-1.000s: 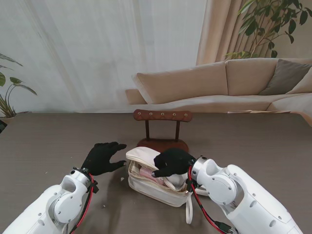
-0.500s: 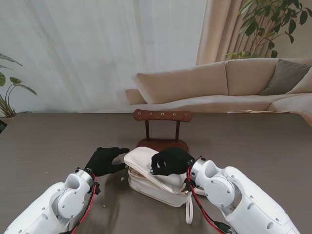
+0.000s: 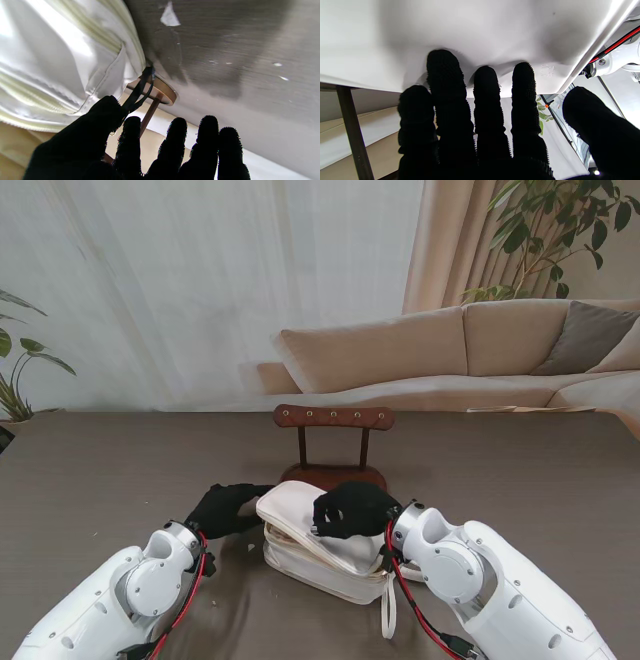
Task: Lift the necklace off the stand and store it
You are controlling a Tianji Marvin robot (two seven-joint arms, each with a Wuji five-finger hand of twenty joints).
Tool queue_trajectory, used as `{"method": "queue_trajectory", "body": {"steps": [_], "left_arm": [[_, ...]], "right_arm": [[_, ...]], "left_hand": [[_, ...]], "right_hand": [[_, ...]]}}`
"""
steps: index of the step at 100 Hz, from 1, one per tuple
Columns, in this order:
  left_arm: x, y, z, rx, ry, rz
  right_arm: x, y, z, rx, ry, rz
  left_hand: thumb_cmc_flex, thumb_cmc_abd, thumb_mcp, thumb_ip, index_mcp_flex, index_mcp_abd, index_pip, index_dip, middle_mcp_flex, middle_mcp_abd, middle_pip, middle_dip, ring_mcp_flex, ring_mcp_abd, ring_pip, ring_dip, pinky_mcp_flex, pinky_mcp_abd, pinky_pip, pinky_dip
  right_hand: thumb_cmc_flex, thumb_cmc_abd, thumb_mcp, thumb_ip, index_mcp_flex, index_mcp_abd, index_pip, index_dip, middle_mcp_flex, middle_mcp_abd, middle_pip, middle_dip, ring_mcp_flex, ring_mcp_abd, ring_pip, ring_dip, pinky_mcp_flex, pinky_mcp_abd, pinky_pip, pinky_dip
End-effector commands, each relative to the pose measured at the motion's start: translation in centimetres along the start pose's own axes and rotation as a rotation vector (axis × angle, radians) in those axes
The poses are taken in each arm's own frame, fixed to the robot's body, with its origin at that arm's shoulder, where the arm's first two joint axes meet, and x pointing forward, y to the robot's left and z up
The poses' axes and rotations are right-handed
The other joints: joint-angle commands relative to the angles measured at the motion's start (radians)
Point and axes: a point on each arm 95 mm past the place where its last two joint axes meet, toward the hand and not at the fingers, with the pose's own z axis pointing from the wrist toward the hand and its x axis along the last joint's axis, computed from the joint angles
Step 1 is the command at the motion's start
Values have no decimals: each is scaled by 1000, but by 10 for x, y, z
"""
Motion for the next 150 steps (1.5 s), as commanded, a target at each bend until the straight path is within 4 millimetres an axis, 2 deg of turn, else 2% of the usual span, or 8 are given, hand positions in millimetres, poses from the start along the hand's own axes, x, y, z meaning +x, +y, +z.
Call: {"method": "queue_trajectory", "body": {"steps": [1, 59, 67, 74, 88, 102, 135, 150], "left_arm": [[5, 8, 4, -19, 3, -23], [10, 33, 24, -19, -12, -275], [11, 36, 26, -10, -14, -315], [13, 39, 27, -3, -15, -356], [14, 39, 25, 14, -26, -410], [12, 33, 16, 25, -38, -429], [4, 16, -4, 41, -68, -493], [4, 10, -11, 16, -77, -507]], "right_arm": [[-3, -13, -2, 36, -16, 11], [-8, -14, -3, 36, -35, 27], [-9, -14, -3, 38, -36, 30], [-10, -14, -3, 40, -38, 31], [-11, -15, -4, 42, -42, 32], [-12, -14, -5, 44, -46, 33], [-12, -16, -5, 55, -49, 35], [-12, -16, -4, 54, -49, 34]], "left_hand": [[37, 13, 3, 7, 18, -2, 27, 19, -19, 13, 22, 39, 46, -11, 12, 9, -36, -48, 25, 25], [87, 20, -31, 12, 154, 3, 140, 156, 2, 17, 41, 138, 57, 0, 14, 16, -61, -57, 26, 89], [173, -14, -104, -38, 194, -6, 210, 285, 21, 11, 71, 196, 75, 3, 20, 24, -63, -58, 40, 118], [259, -36, -196, -30, 251, -11, 299, 351, 46, -3, 106, 248, 91, 2, 24, 31, -68, -61, 48, 130], [334, -18, -241, -22, 326, 38, 529, 448, 84, -2, 186, 327, 129, 10, 37, 45, -66, -62, 81, 151], [374, 16, -277, -25, 298, 99, 638, 511, 93, 8, 235, 375, 156, 23, 46, 59, -57, -58, 120, 163], [461, 69, -348, -27, 231, 226, 751, 615, 102, 32, 258, 403, 176, 52, 49, 72, -50, -40, 148, 166], [520, 93, -414, -18, 215, 320, 792, 661, 104, 47, 269, 532, 191, 59, 54, 81, -47, -38, 160, 174]], "right_hand": [[13, -17, 47, -22, -10, -17, 16, -37, 13, 28, -78, -55, 32, -1, -40, -19, 19, 10, -6, -12], [33, -21, 51, -32, -5, -8, 33, -54, 24, 33, -78, -53, 44, -6, -28, -11, 23, 7, -1, -17], [34, -21, 50, -33, -6, -8, 34, -56, 25, 33, -78, -53, 43, -6, -28, -10, 23, 7, -1, -17], [34, -20, 50, -33, -6, -7, 35, -57, 25, 33, -78, -54, 42, -7, -28, -10, 23, 7, -1, -18], [33, -19, 50, -32, -6, -5, 35, -59, 25, 34, -79, -54, 41, -7, -29, -10, 22, 6, -1, -19], [34, -18, 50, -32, -6, -4, 35, -60, 25, 34, -79, -54, 39, -7, -31, -10, 21, 5, -1, -20], [32, -15, 47, -30, -9, -1, 34, -62, 23, 35, -81, -54, 37, -9, -33, -10, 18, 4, -2, -22], [24, -14, 46, -26, -18, 3, 28, -62, 16, 35, -83, -54, 30, -6, -37, -11, 13, 3, -4, -23]]}}
